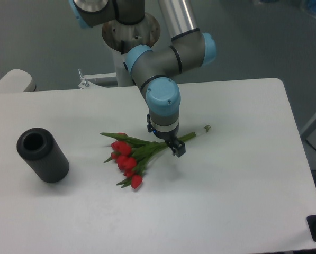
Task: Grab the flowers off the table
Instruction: 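Lower the gripper onto the tulip stems just below the blooms, then close the gripper around the tulip stems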
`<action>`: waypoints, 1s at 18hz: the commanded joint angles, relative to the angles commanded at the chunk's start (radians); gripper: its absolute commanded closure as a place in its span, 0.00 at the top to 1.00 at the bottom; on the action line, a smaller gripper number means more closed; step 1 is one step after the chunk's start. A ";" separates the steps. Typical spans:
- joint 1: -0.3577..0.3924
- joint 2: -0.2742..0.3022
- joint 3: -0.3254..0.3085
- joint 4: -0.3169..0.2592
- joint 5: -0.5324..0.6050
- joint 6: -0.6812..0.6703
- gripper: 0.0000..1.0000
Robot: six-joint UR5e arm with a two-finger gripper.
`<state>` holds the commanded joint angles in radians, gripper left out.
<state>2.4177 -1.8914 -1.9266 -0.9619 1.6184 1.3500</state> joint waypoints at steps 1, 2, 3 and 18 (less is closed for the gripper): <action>-0.011 0.000 -0.012 0.011 0.000 -0.003 1.00; -0.018 -0.002 -0.021 0.023 0.000 -0.005 1.00; -0.020 -0.005 -0.028 0.038 -0.002 -0.012 1.00; -0.051 -0.035 -0.075 0.152 -0.051 -0.081 0.99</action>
<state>2.3669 -1.9266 -2.0018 -0.8101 1.5677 1.2686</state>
